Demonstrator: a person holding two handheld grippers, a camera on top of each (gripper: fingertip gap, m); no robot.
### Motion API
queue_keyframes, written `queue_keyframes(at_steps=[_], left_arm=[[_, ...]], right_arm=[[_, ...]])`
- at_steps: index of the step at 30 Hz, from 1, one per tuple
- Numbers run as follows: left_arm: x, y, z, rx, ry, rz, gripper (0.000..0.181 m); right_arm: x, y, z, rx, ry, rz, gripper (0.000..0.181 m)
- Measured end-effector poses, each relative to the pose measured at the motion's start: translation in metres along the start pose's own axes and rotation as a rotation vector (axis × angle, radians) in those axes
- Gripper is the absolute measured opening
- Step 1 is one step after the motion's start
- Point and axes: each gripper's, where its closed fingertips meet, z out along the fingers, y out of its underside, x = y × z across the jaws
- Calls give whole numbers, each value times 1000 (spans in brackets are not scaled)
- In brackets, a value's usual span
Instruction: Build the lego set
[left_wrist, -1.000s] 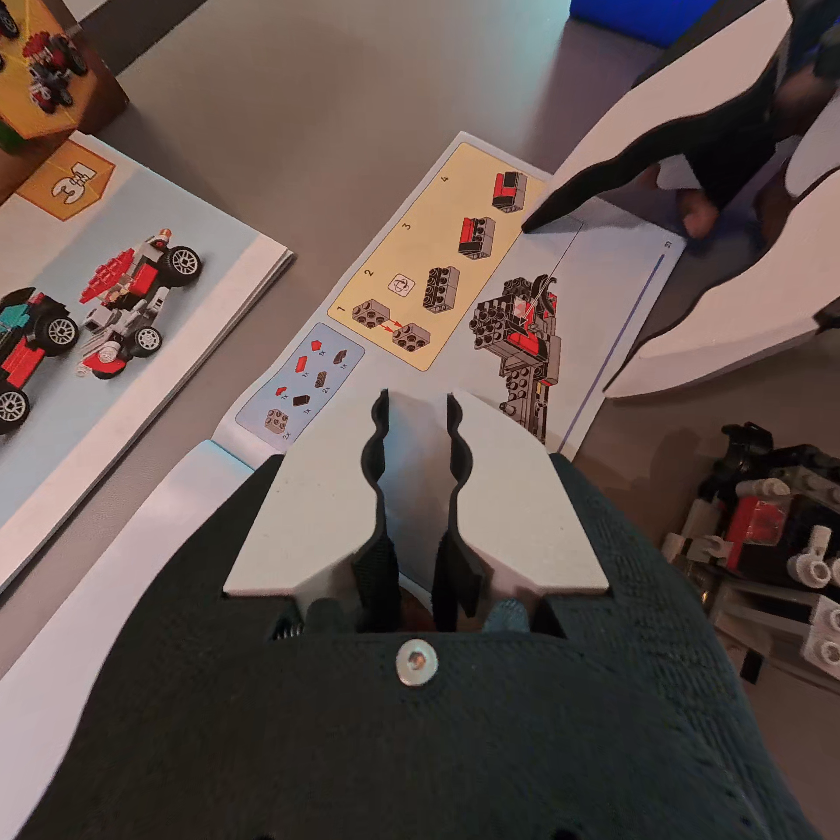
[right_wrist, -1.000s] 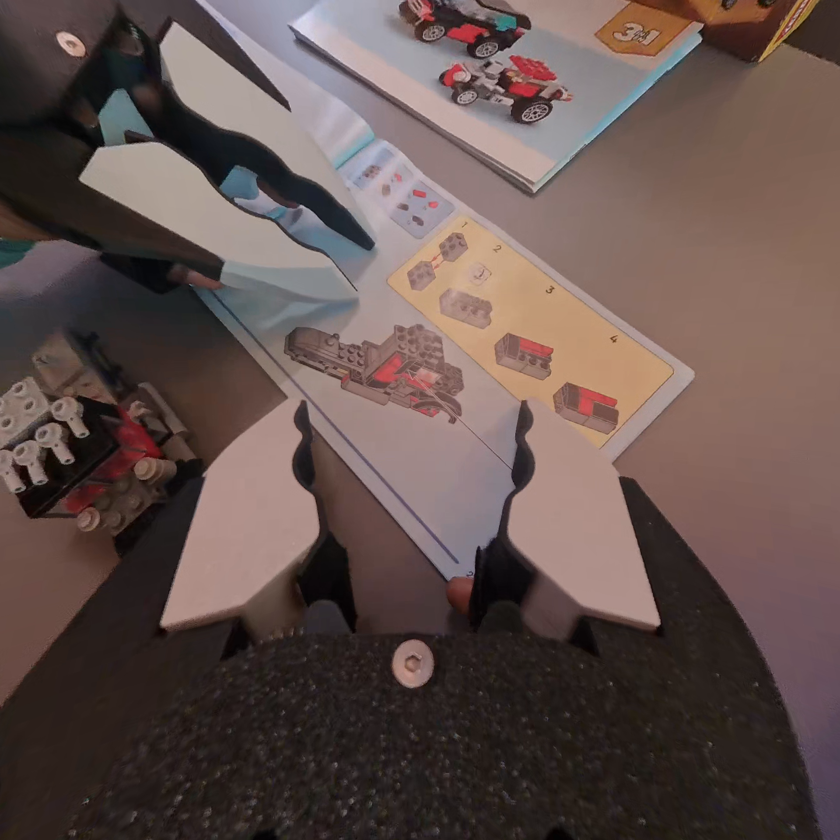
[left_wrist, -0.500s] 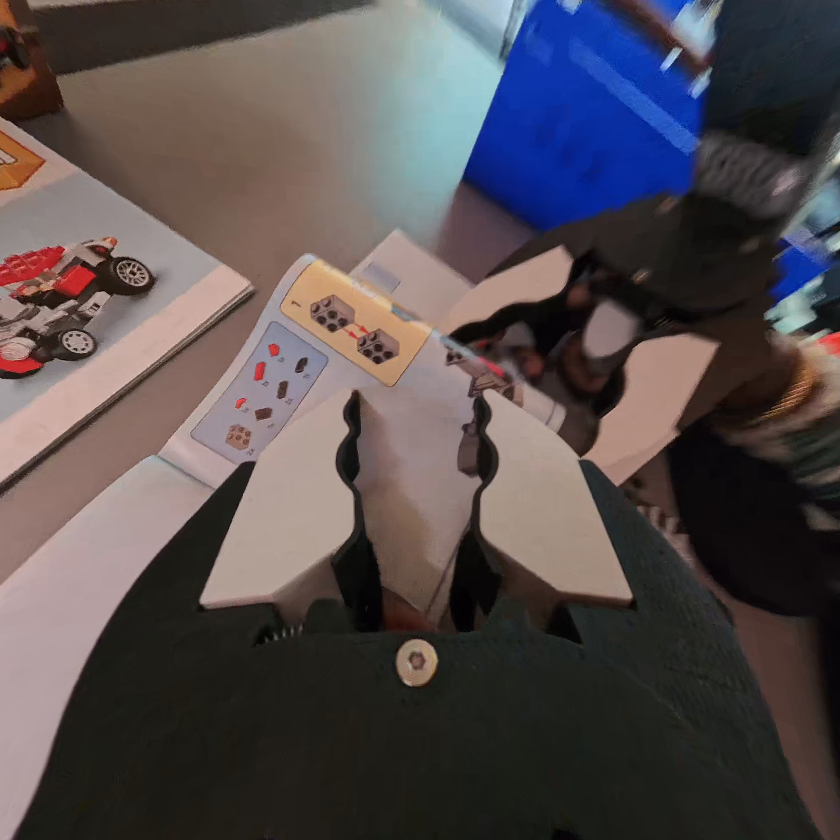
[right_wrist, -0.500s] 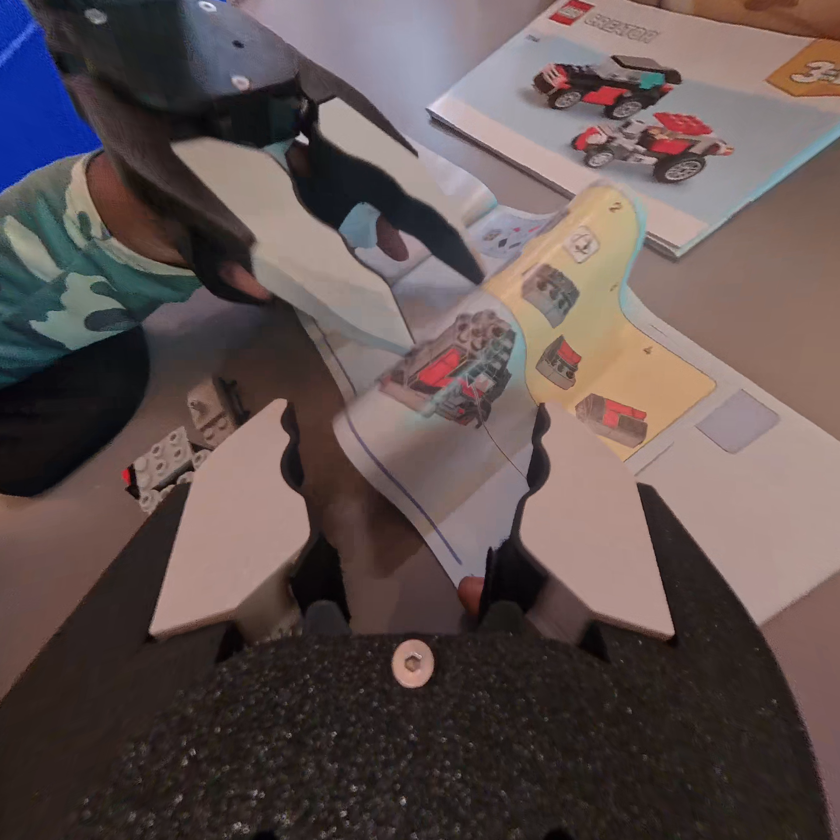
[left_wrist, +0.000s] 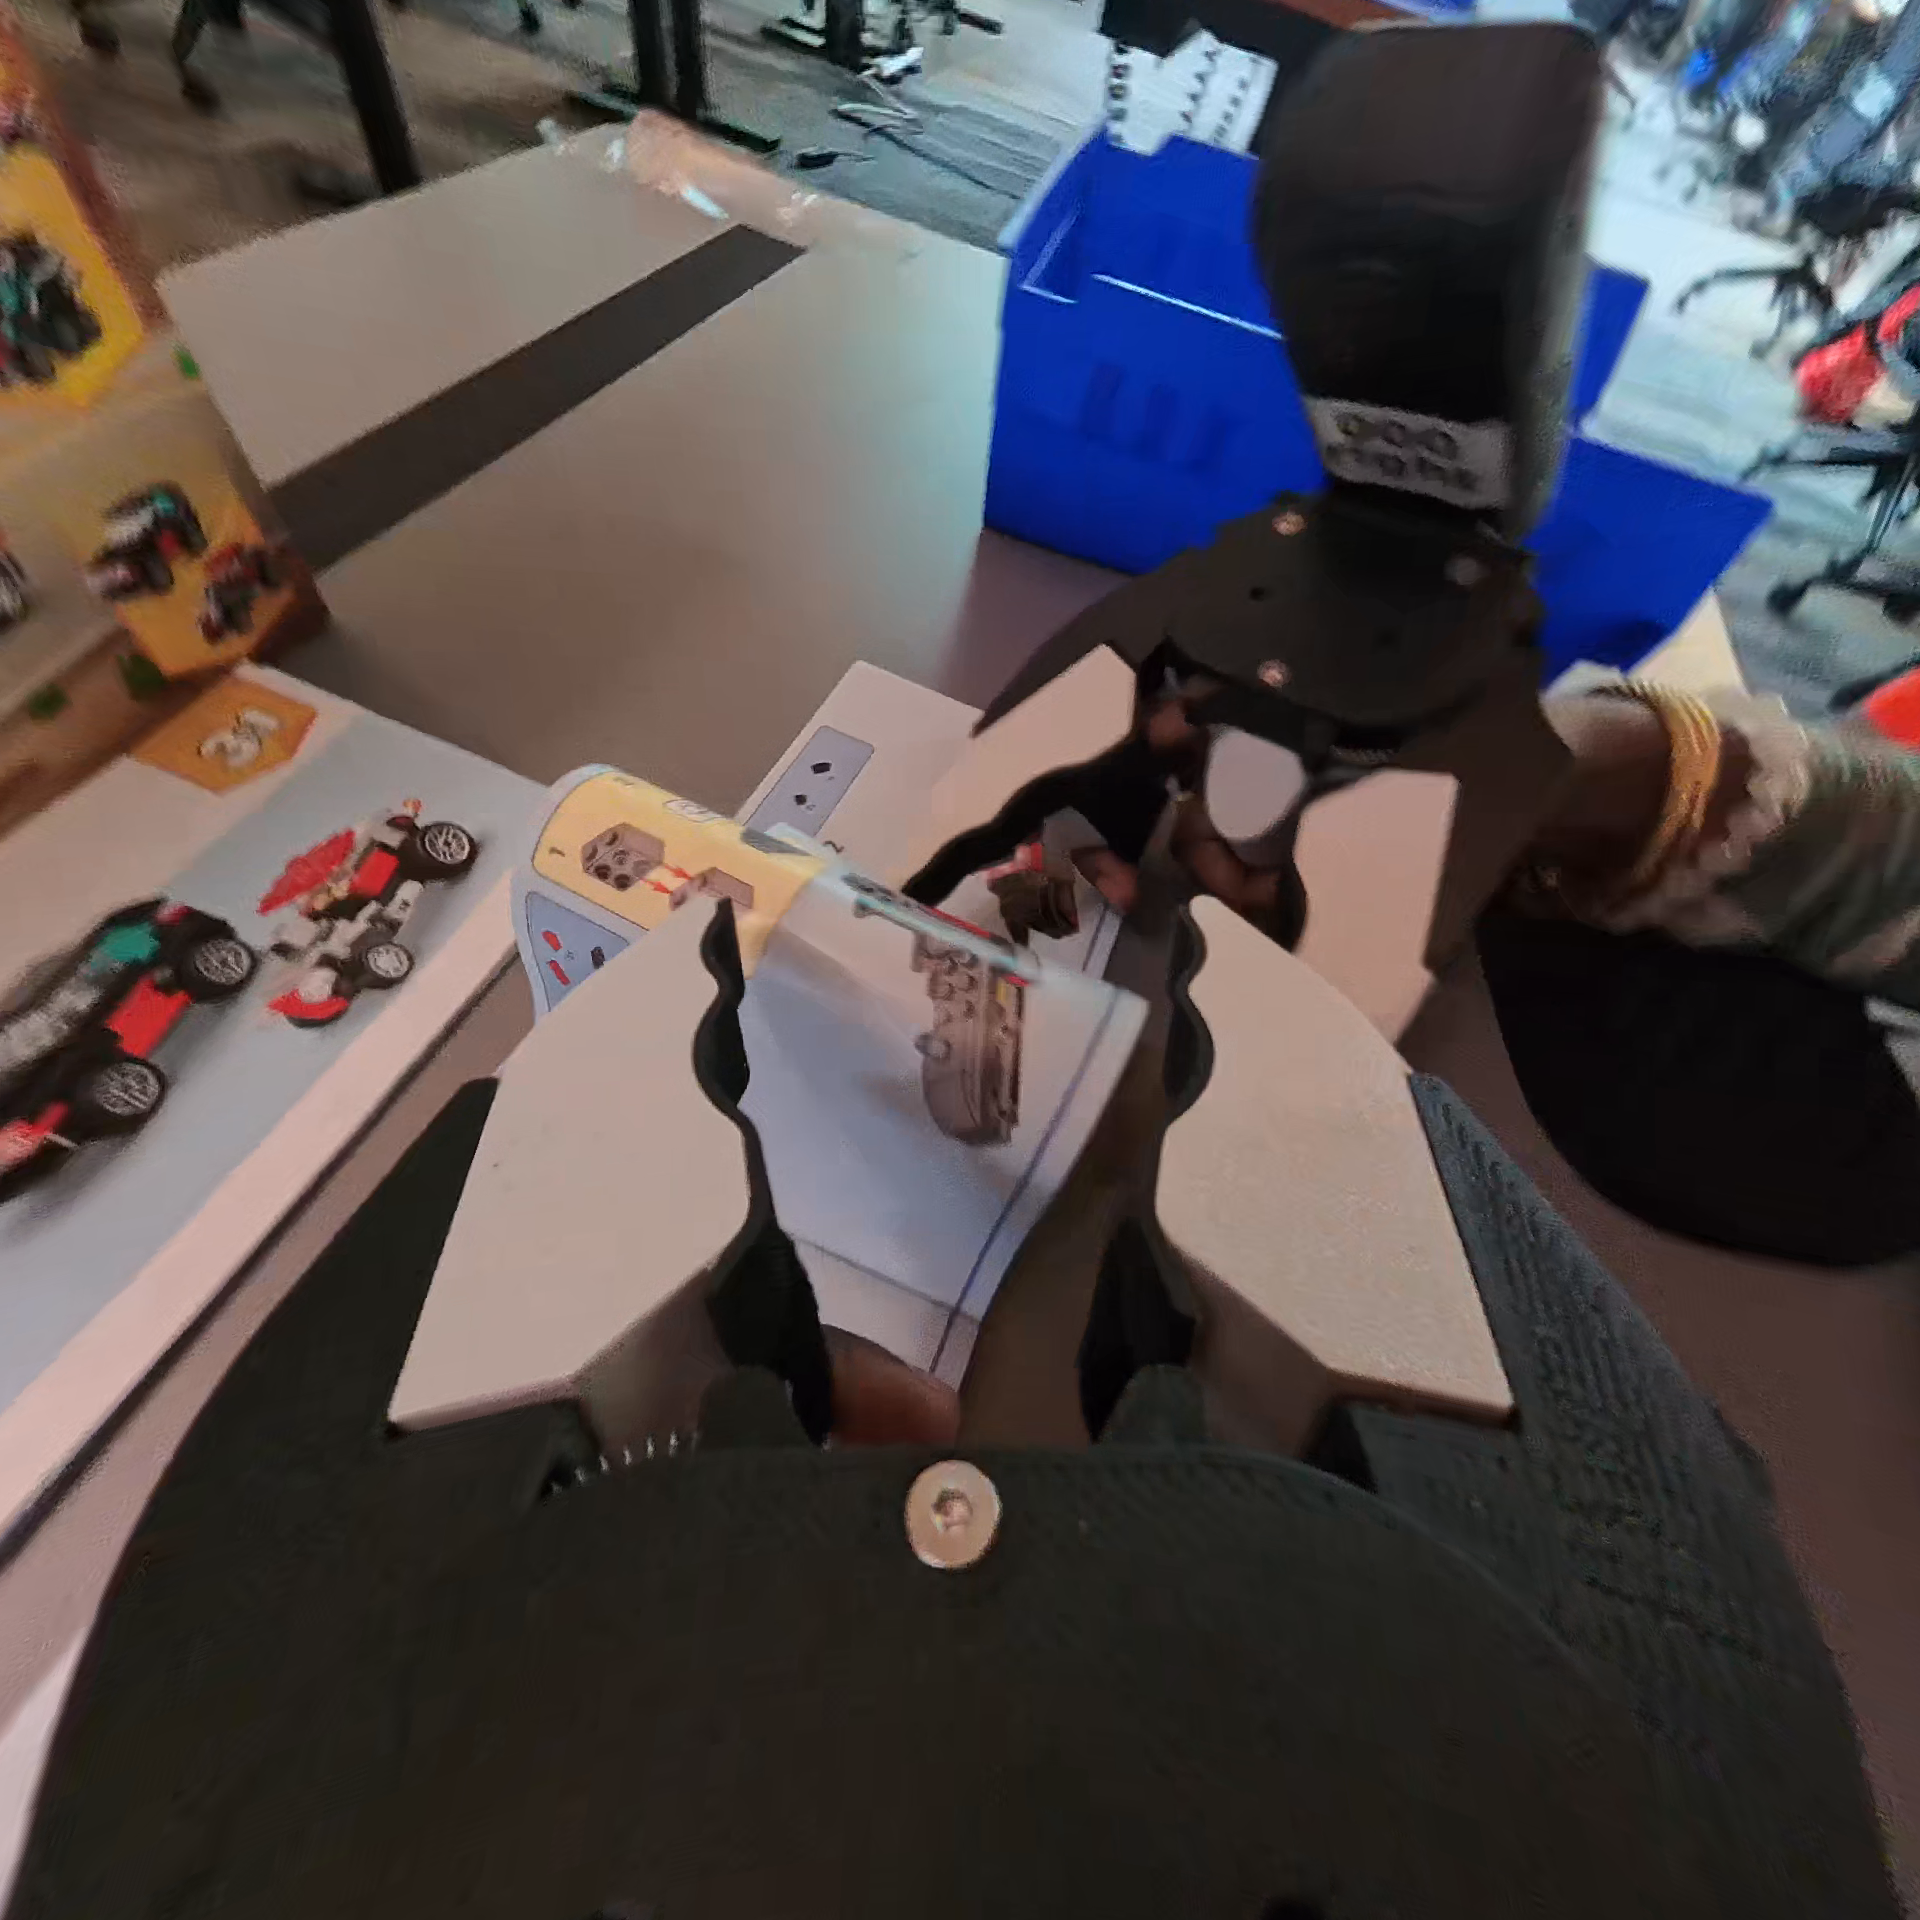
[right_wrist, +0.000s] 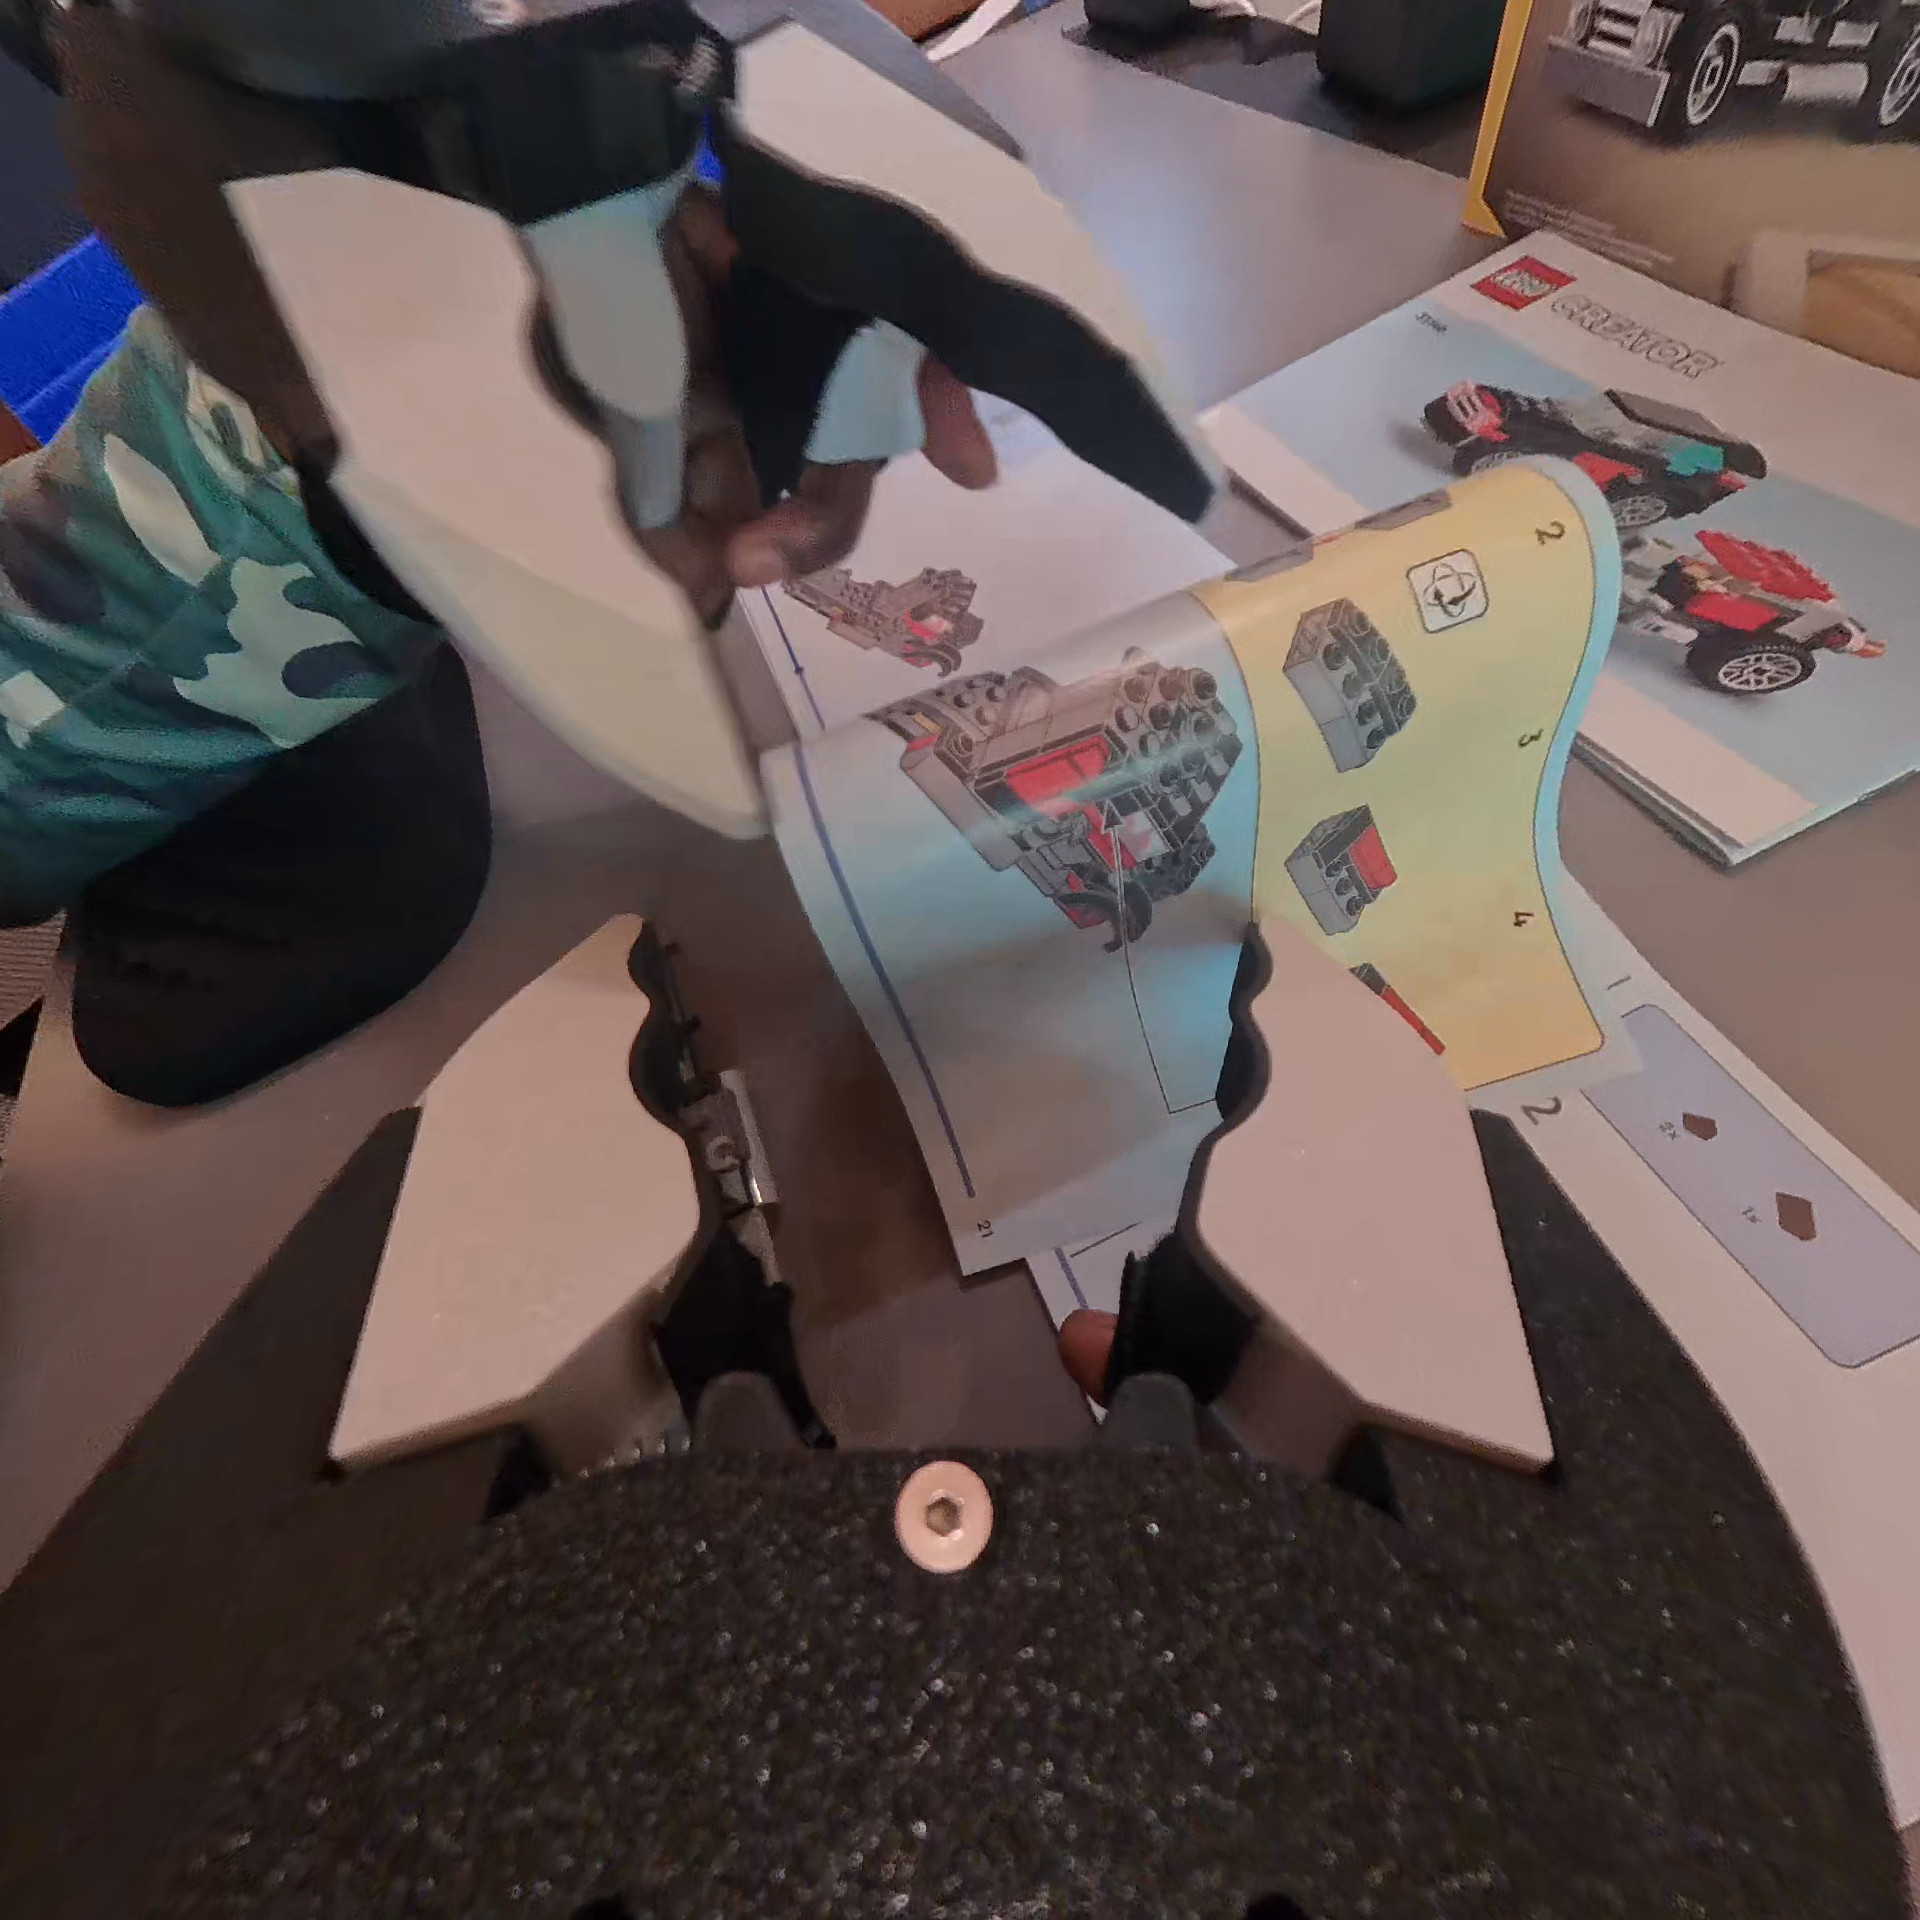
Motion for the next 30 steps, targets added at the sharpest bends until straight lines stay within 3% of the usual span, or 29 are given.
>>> queue_keyframes(at_steps=[3, 8, 11, 14, 17, 19, 25, 30], left_arm=[[12, 3, -17, -5, -23, 214, 79], [-3, 19, -21, -62, -277, 470, 69], [-31, 28, -38, -116, -565, 545, 40], [-50, 48, -67, -110, -748, 336, 14], [-54, 76, -84, -109, -772, 58, 9], [-58, 91, -95, -148, -820, -12, 12], [-59, 96, -104, -106, -832, -88, 15], [-60, 98, -107, -110, -856, -74, 7]], right_arm=[[-1, -2, 1, 4, -6, -14, 103], [-11, -3, 9, -12, -54, -39, 105], [-36, -10, 9, -19, -158, -117, 110], [-40, -27, -6, 51, -134, -236, 104], [-9, -35, -27, 140, 5, -207, 57], [10, -25, -33, 117, 55, -143, 43], [15, 0, -4, -123, 25, -254, 8], [11, -13, 36, -144, -38, -393, 4]])
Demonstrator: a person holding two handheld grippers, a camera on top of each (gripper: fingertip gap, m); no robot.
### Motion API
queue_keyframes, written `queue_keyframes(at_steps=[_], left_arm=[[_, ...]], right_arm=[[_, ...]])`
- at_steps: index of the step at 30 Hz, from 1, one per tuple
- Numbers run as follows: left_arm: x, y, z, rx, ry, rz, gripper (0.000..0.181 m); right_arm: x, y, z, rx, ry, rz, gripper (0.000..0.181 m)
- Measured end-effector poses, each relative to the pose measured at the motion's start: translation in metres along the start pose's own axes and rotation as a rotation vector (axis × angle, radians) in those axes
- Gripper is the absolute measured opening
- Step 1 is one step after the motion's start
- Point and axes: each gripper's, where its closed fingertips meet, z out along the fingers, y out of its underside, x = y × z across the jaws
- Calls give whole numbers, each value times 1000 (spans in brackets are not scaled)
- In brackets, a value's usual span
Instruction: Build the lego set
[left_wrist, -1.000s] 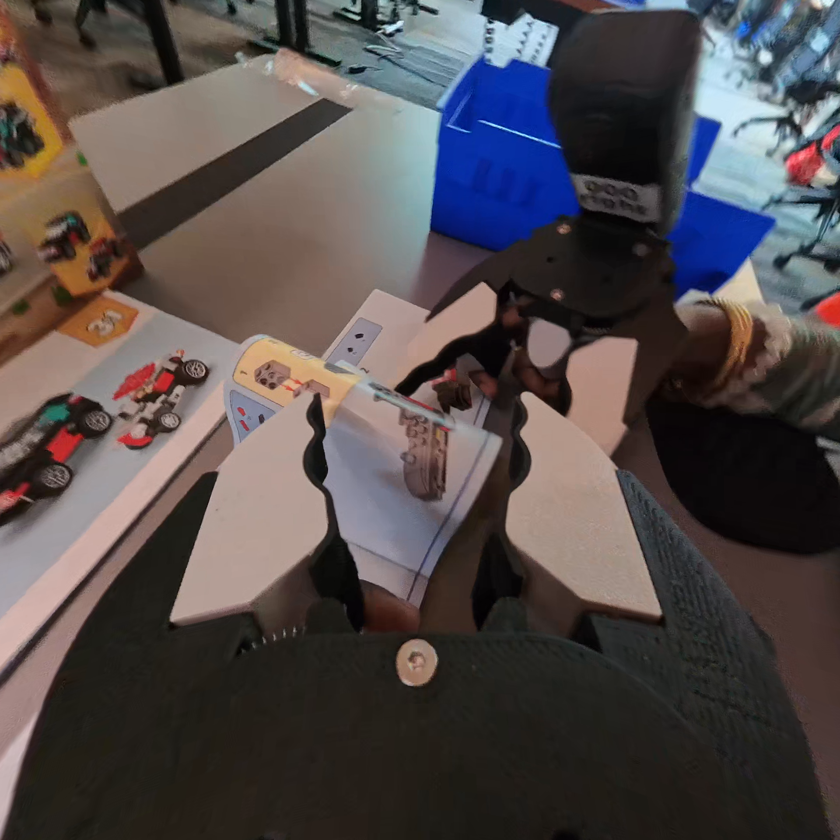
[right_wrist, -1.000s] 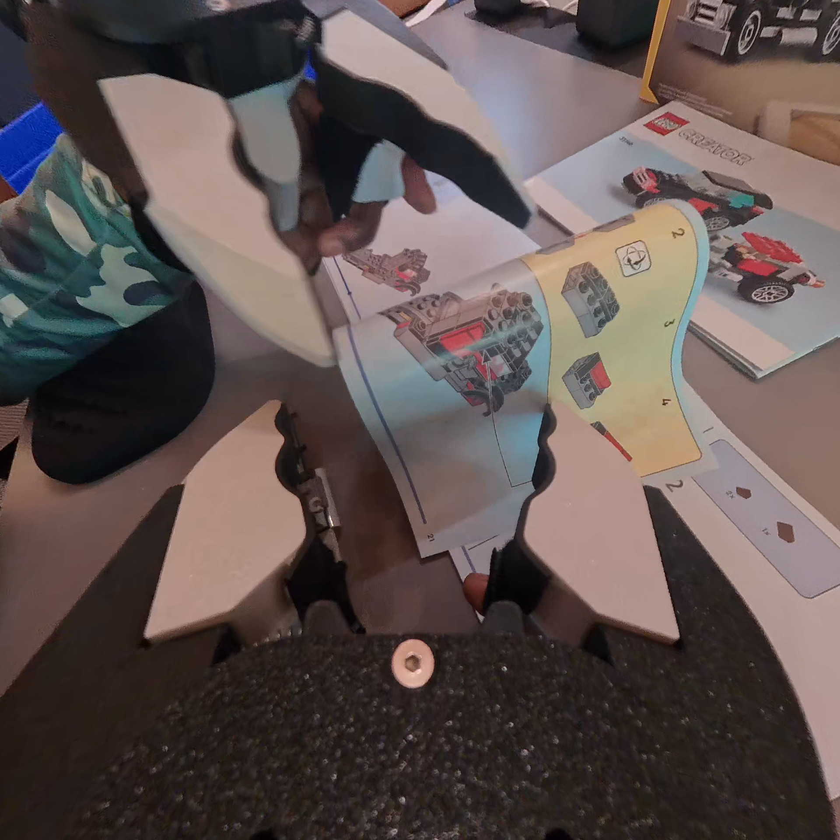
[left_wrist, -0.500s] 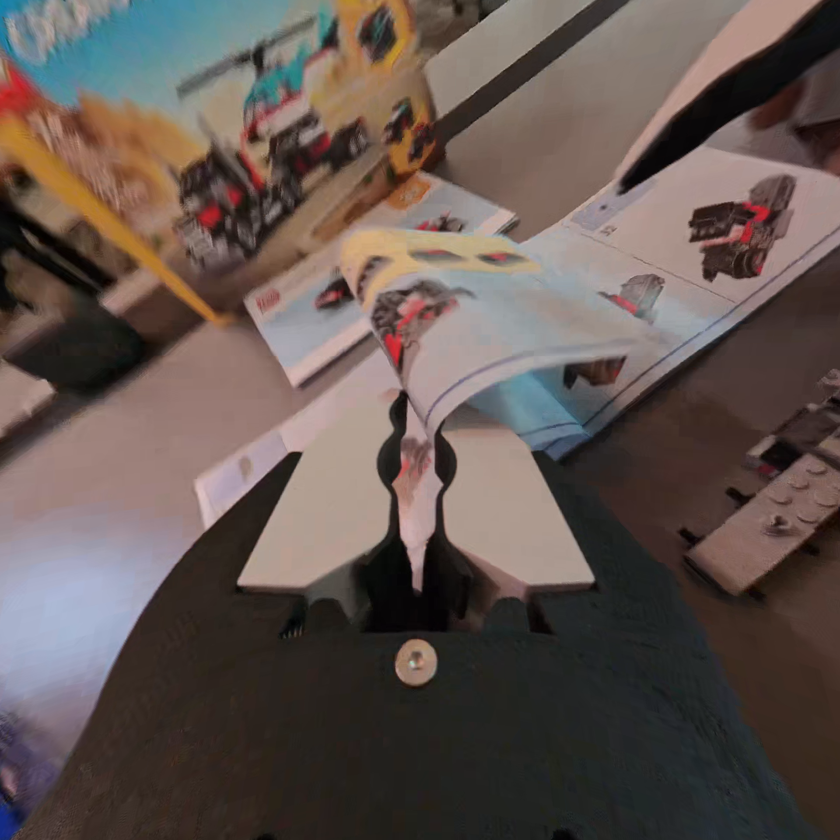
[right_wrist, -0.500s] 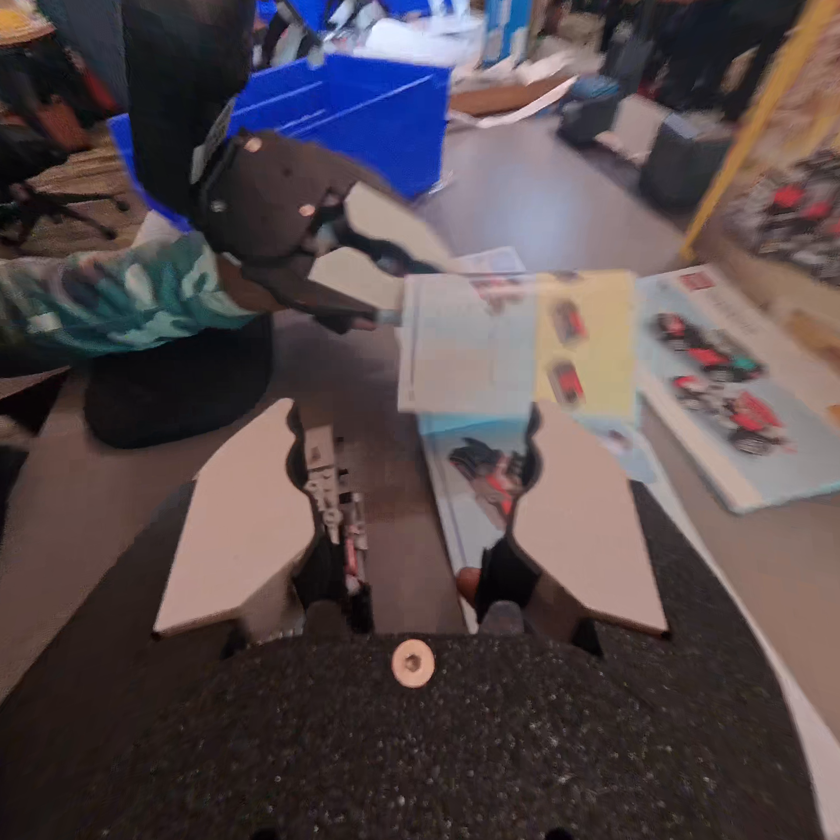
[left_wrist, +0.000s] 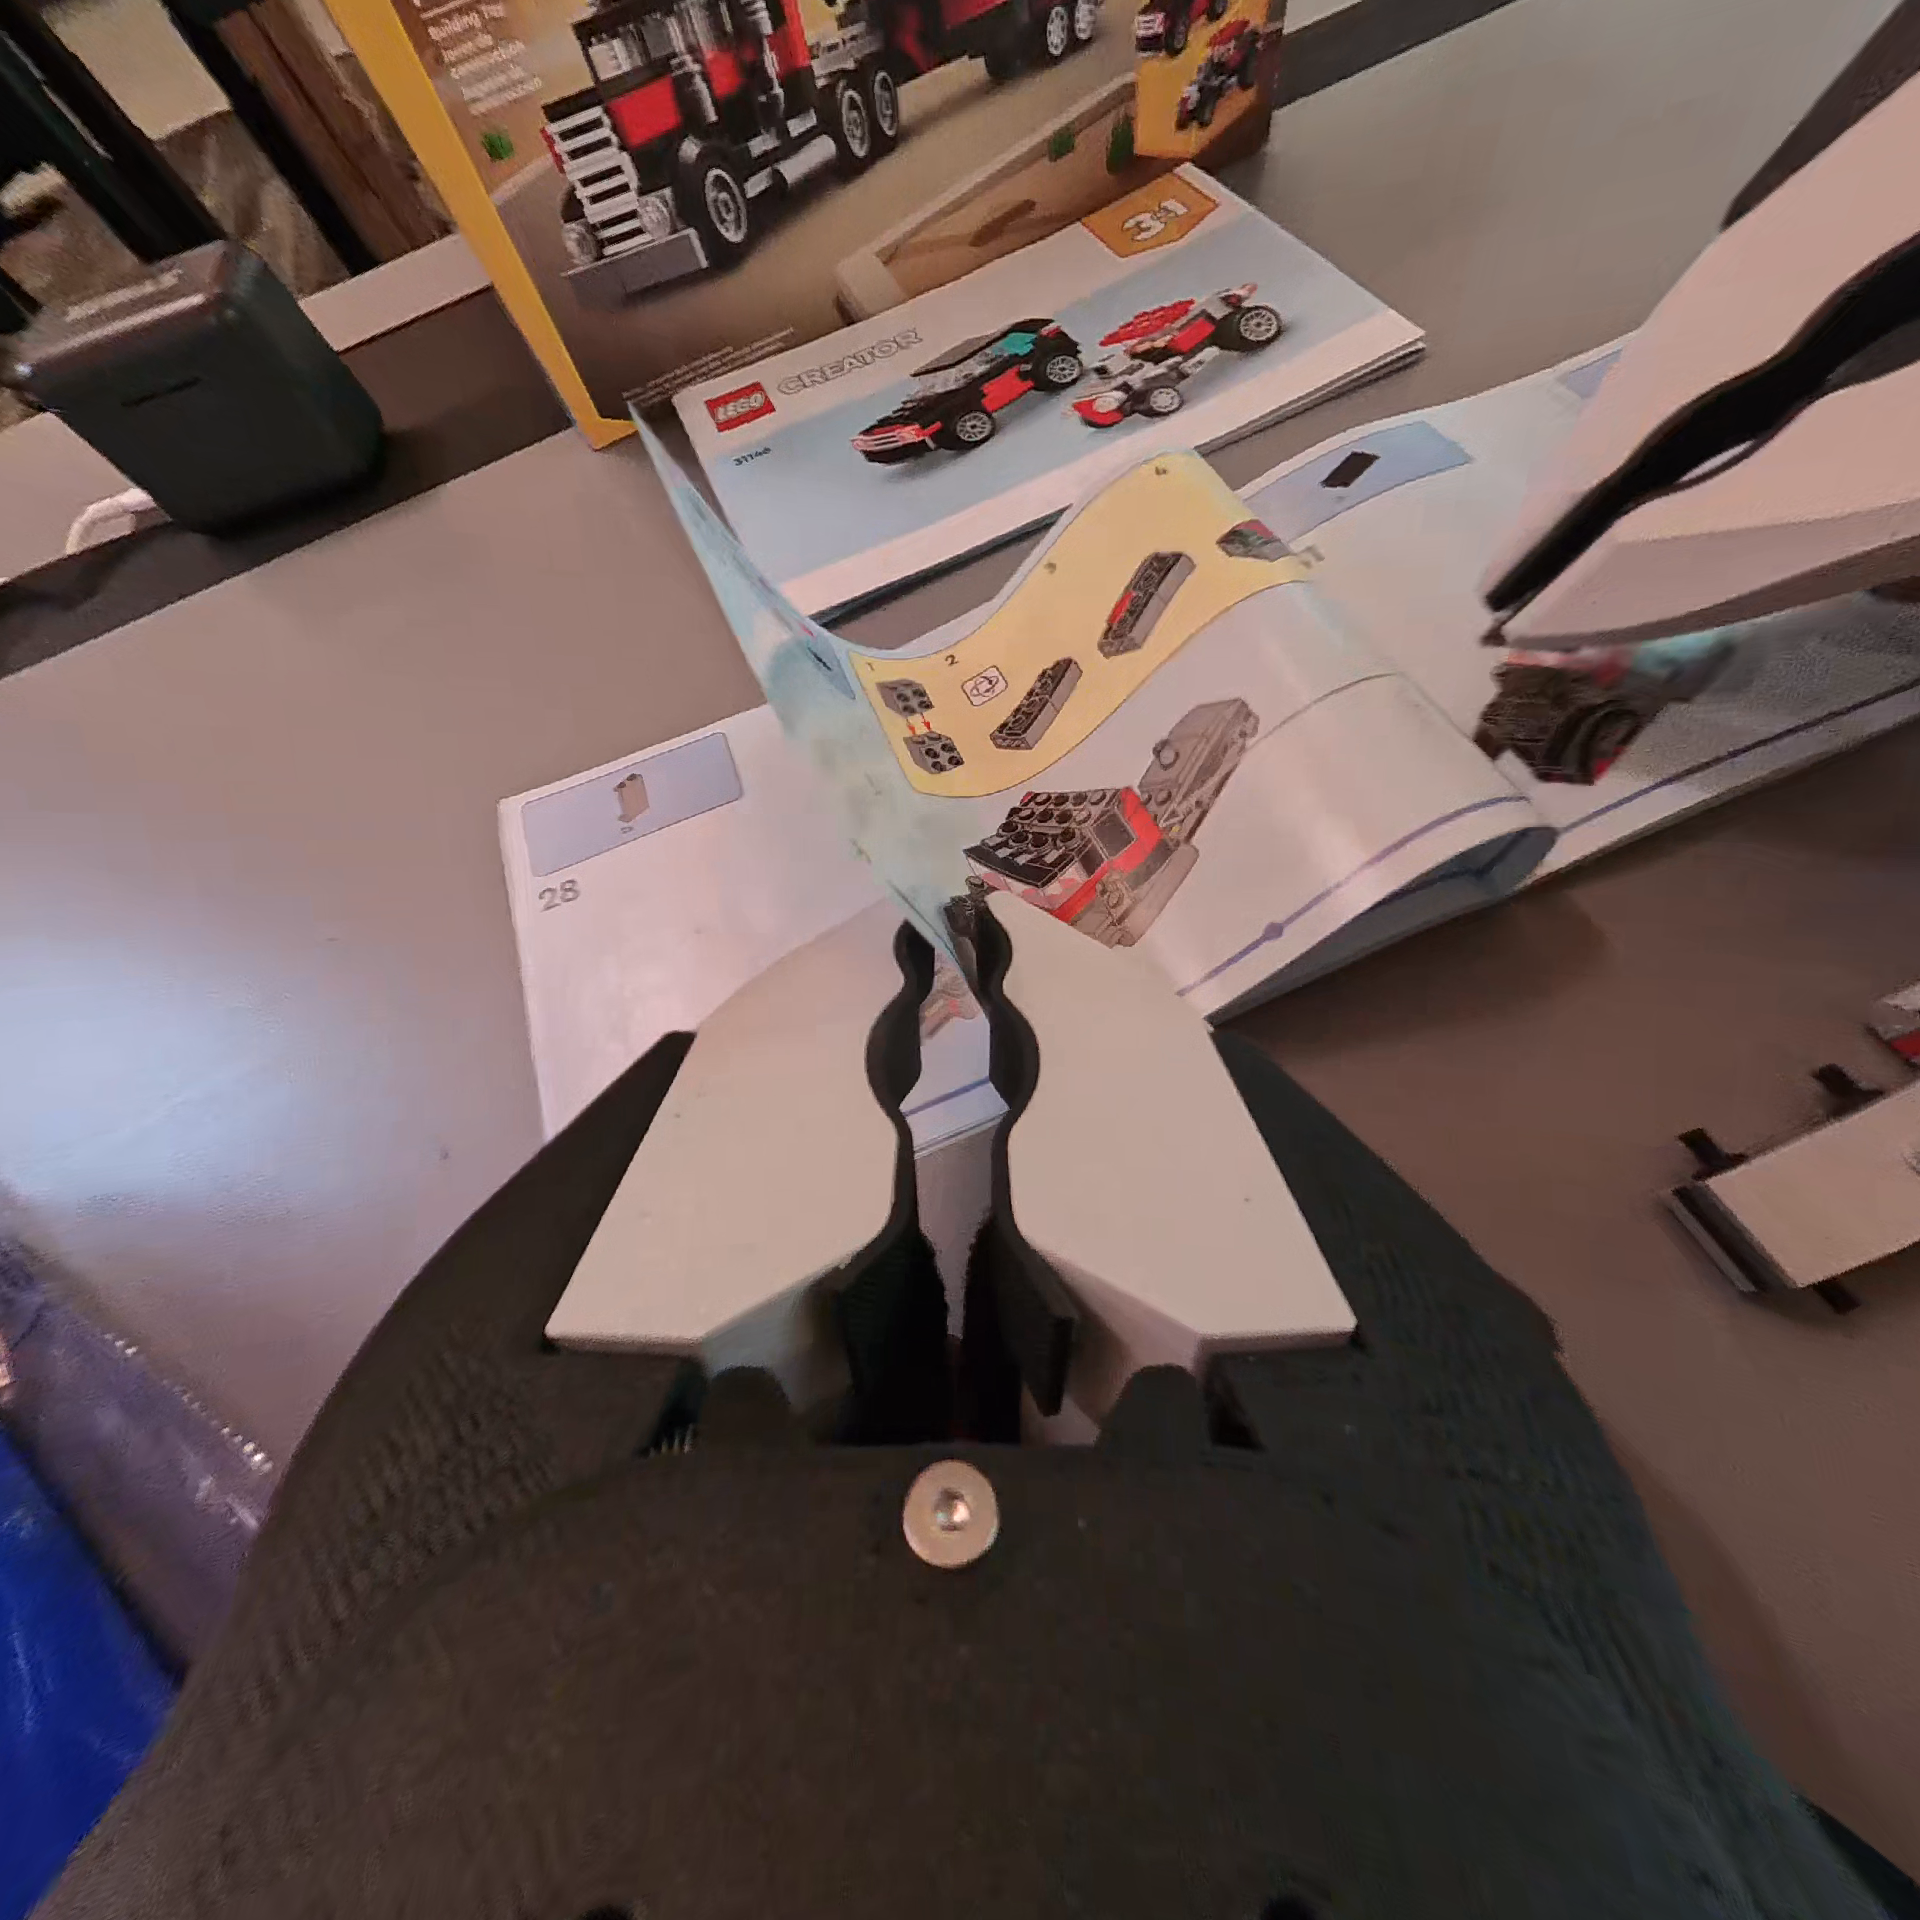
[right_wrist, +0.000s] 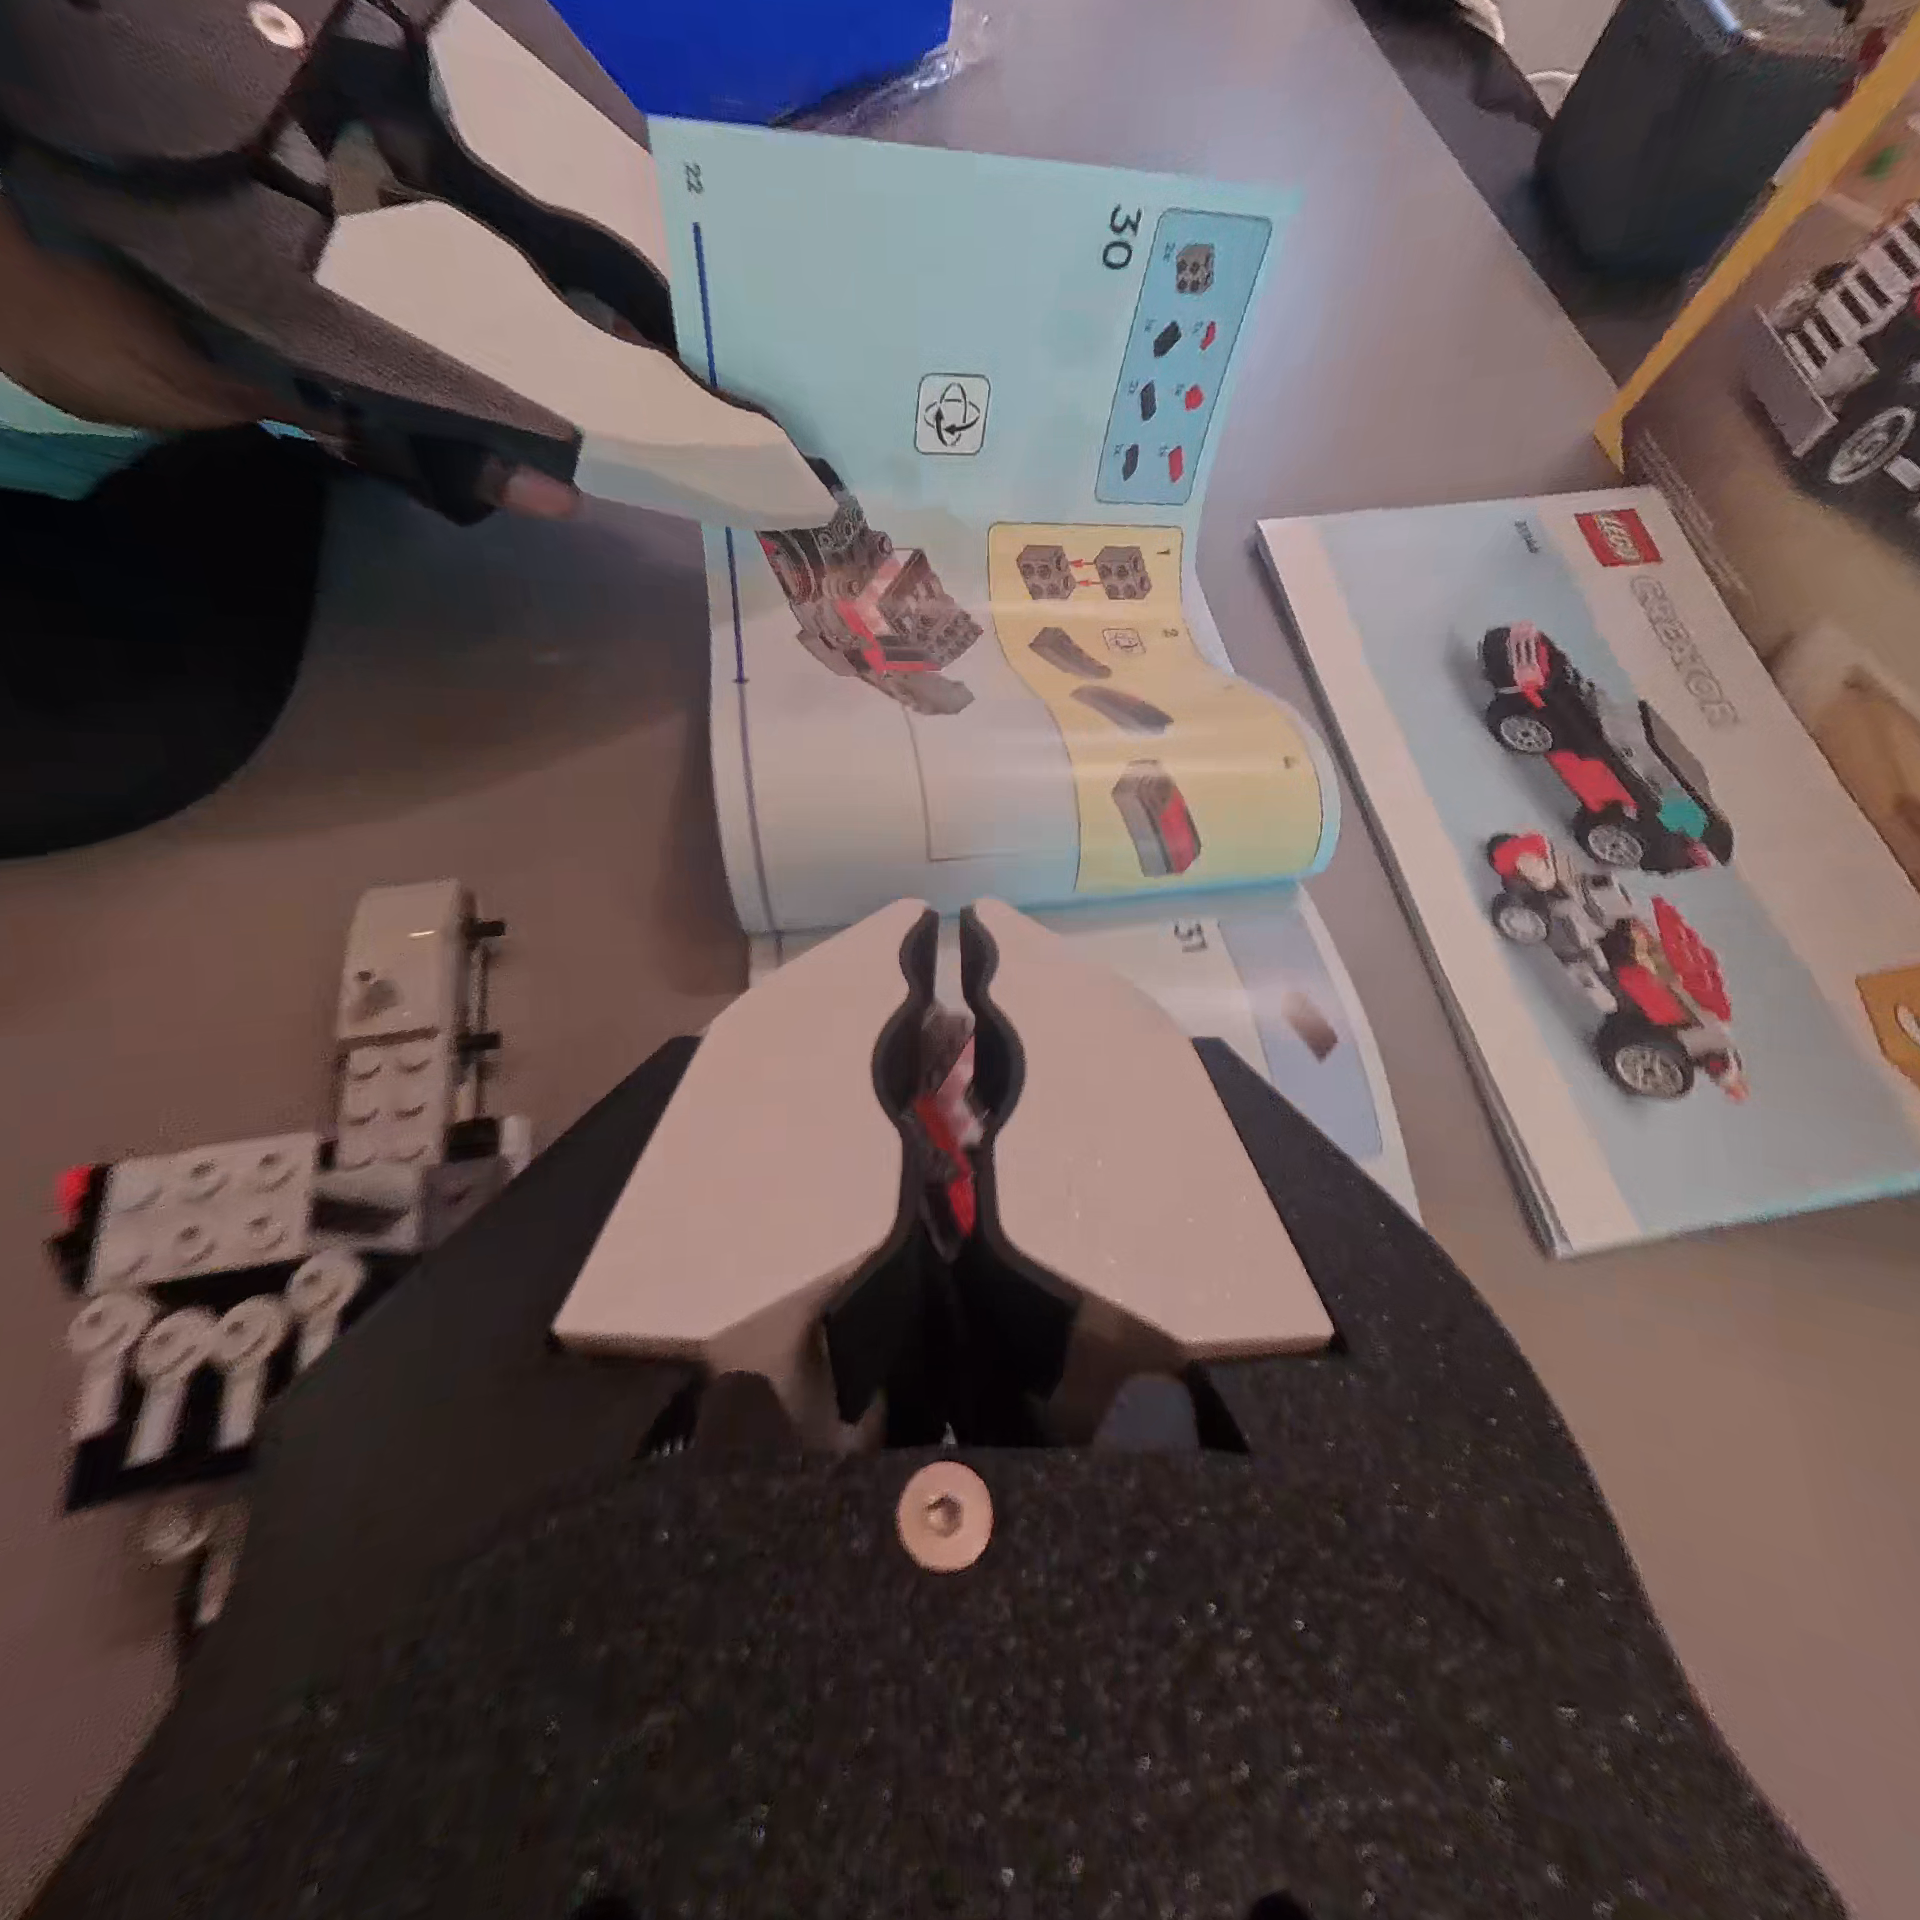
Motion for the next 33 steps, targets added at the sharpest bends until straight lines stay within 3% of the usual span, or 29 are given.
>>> queue_keyframes(at_steps=[8, 16, 21, 24, 27, 30, 33], left_arm=[[-21, 2, -4, 23, -77, -37, 0], [-33, 21, -3, -112, -173, 107, 0], [-35, 34, 1, -201, -196, 174, 0], [-36, 36, 1, -216, -193, 174, 1], [-39, 38, -1, -221, -188, 150, 1], [-43, 38, -2, -218, -191, 124, 10], [-51, 36, -5, -202, -240, 107, 32]], right_arm=[[6, 7, 28, -53, -6, -75, 4], [4, 11, 32, -88, 55, -193, 4], [-4, -10, 27, 56, 1, -199, 3], [-8, 9, 38, -91, -25, -246, 1], [-8, 7, 39, -83, -22, -235, 0], [-8, 8, 38, -89, -47, -198, 0], [-8, 10, 36, -96, -77, -148, 0]])
